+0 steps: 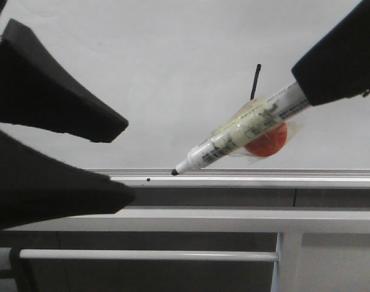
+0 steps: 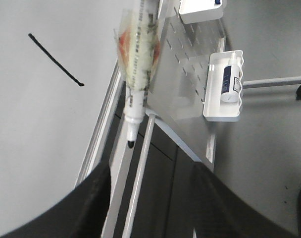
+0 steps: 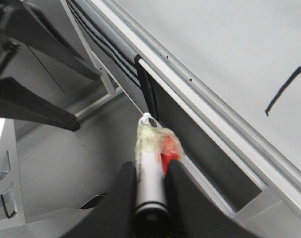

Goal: Write number 1 on whiteboard

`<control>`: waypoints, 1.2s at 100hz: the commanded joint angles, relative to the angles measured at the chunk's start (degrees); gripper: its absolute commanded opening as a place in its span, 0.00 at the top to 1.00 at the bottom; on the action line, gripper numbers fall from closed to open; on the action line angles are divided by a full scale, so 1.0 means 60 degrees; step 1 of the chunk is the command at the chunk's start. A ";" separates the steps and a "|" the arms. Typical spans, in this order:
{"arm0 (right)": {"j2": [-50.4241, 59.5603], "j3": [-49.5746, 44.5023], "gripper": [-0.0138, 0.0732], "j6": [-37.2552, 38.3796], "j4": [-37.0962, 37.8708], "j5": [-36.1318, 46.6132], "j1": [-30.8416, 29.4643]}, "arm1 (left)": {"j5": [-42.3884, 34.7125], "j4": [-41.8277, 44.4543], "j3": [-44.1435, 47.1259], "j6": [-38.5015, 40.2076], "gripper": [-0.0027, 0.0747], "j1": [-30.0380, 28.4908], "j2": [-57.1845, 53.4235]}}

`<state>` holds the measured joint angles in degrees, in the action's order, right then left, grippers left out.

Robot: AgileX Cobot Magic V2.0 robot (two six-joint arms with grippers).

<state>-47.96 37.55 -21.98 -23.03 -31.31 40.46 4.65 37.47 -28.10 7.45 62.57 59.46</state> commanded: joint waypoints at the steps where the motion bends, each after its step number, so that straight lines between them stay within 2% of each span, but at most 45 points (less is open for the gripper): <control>1: 0.0025 0.0361 0.89 -0.0009 -0.0217 0.0453 -0.0016 | -0.0775 0.0065 -0.0507 0.0046 0.53 -0.0276 0.0136; 17: -0.0077 0.0361 0.89 -0.0009 -0.0841 0.0732 -0.0016 | -0.1313 0.0065 -0.0952 0.0046 0.53 -0.0578 0.0567; 40: -0.0307 0.0411 0.89 -0.0009 -0.1088 0.1227 -0.0016 | -0.1375 0.0087 -0.1143 0.0046 0.53 -0.0578 0.0718; 70: -0.0633 0.1003 0.89 -0.0009 -0.1242 0.0989 -0.0016 | -0.1392 0.0087 -0.1143 0.0046 0.53 -0.0578 0.0718; 120: -0.0679 0.1022 0.89 -0.0009 -0.1481 0.0735 -0.0016 | -0.1392 0.0087 -0.1143 0.0046 0.54 -0.0689 0.0718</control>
<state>-52.31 41.68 -21.86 -30.59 -29.45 40.46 -0.44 38.23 -33.02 7.45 58.78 64.56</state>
